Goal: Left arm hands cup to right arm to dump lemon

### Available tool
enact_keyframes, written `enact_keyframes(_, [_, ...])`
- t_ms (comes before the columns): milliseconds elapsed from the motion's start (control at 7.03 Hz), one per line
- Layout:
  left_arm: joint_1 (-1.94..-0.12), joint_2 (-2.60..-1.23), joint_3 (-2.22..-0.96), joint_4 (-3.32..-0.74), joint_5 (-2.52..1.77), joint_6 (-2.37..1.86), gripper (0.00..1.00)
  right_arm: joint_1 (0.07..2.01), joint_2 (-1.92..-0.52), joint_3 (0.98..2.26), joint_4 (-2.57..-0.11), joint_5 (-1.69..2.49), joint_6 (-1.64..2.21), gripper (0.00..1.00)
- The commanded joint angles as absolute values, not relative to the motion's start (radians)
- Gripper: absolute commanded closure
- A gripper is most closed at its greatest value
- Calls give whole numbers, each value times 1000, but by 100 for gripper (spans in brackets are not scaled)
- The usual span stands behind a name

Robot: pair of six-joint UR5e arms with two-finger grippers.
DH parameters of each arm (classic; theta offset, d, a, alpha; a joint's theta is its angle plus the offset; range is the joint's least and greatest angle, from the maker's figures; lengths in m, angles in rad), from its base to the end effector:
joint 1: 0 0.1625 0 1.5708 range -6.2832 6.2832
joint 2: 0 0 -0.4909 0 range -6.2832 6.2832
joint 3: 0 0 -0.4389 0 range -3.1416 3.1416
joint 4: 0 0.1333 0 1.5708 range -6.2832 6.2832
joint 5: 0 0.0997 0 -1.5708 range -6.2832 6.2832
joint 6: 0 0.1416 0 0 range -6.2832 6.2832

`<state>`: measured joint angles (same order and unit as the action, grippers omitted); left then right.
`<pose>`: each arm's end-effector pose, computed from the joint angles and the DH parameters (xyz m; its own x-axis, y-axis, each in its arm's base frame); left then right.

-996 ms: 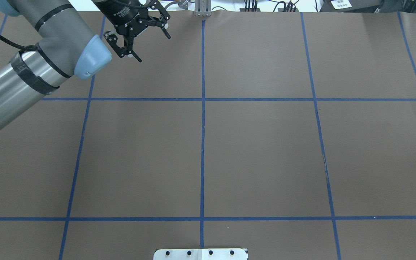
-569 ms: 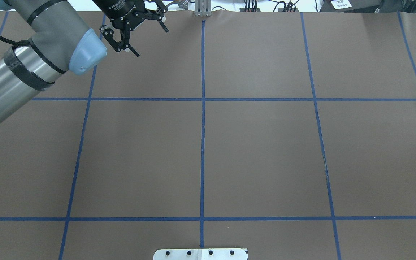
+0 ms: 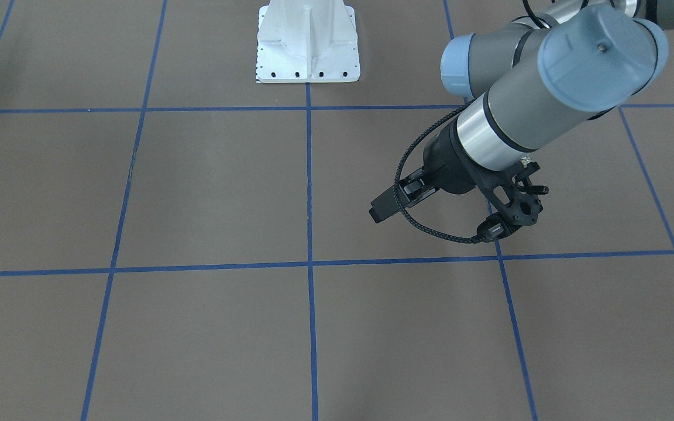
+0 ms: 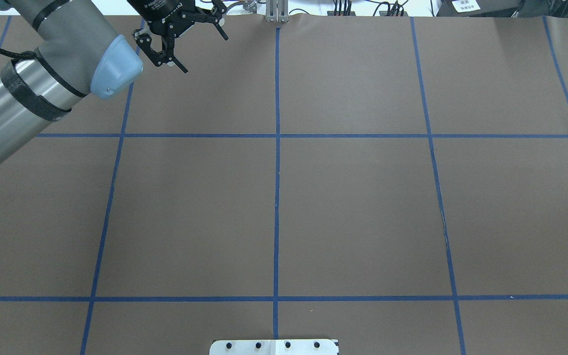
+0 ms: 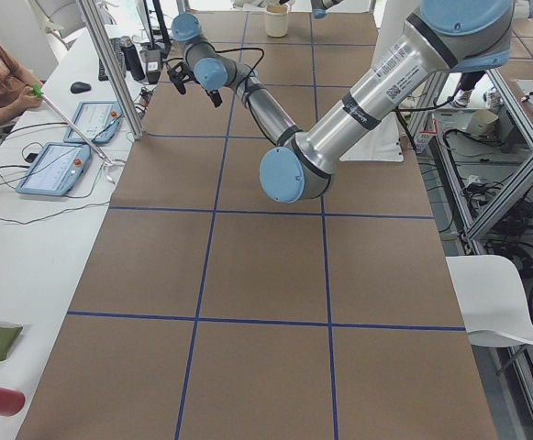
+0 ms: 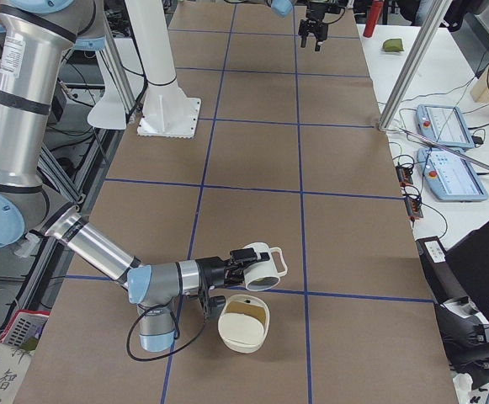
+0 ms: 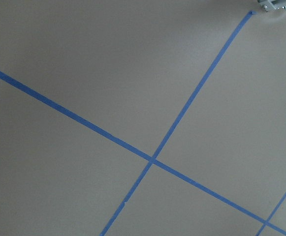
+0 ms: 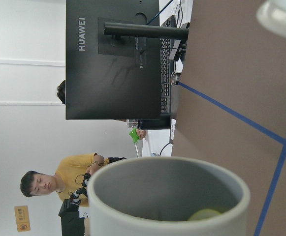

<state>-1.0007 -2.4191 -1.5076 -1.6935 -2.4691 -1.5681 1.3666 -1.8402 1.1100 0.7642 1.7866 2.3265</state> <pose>0.4180 -0.6937 0.1526 0.3327 -0.5158 -0.7895 0.1908 0.8566 -0.4793 0.0337 -0.3452 0.8241 -0.6312 0.2553 0.7324 -0.6598 0.3195 -0.6801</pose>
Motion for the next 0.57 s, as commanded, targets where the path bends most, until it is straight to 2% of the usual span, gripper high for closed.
enact_keyframes(0, [-1002,-2419,-1508,-1694,-2459,-1559,0,1368,-1842,1086,782,1789,2449,98])
enact_keyframes(427, [-1005,-2419,-1506,-1692,-2456,-1557,0,1368,-1841,1062,847,1793,2643,98])
